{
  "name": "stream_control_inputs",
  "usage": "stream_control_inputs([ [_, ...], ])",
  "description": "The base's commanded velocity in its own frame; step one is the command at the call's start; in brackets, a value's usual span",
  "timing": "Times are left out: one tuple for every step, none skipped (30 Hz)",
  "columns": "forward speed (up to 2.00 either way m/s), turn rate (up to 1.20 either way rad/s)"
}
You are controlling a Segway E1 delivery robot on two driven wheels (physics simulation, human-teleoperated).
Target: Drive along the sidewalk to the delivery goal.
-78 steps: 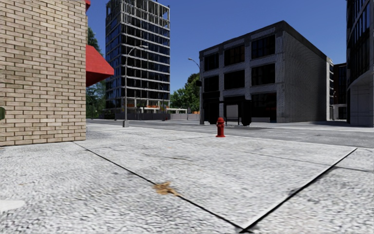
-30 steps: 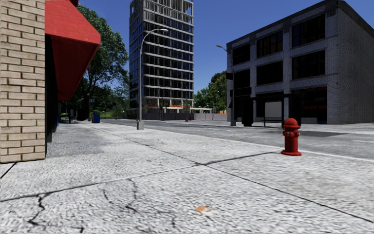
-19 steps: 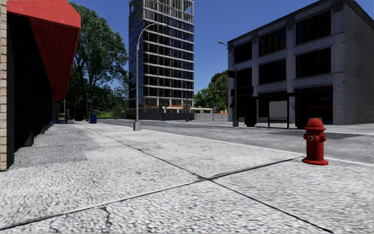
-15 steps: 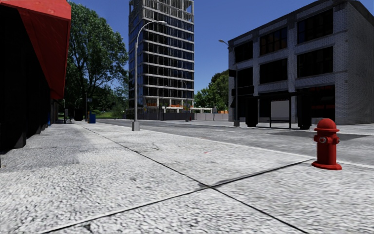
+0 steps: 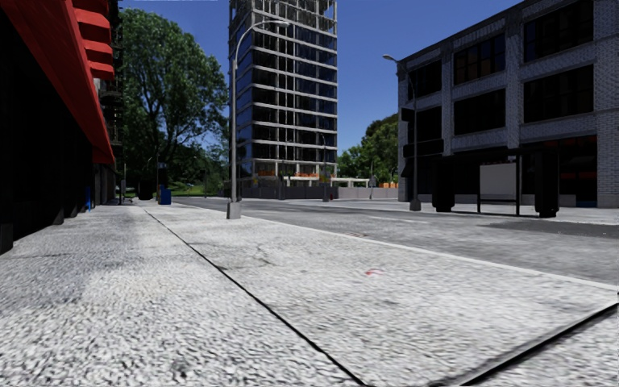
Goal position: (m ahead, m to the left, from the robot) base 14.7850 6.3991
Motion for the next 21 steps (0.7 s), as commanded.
stream_control_inputs([
  [2.00, 0.37],
  [2.00, 0.38],
  [2.00, 0.38],
  [2.00, 0.38],
  [2.00, 0.38],
  [2.00, 0.38],
  [2.00, 0.38],
  [2.00, 0.38],
  [2.00, 0.38],
  [2.00, 0.39],
  [2.00, 0.39],
  [2.00, 0.39],
  [2.00, 0.39],
  [2.00, 0.39],
  [2.00, 0.39],
  [2.00, 0.39],
  [2.00, 0.39],
  [2.00, 0.39],
  [2.00, 0.39],
  [2.00, 0.39],
  [2.00, 0.39],
])
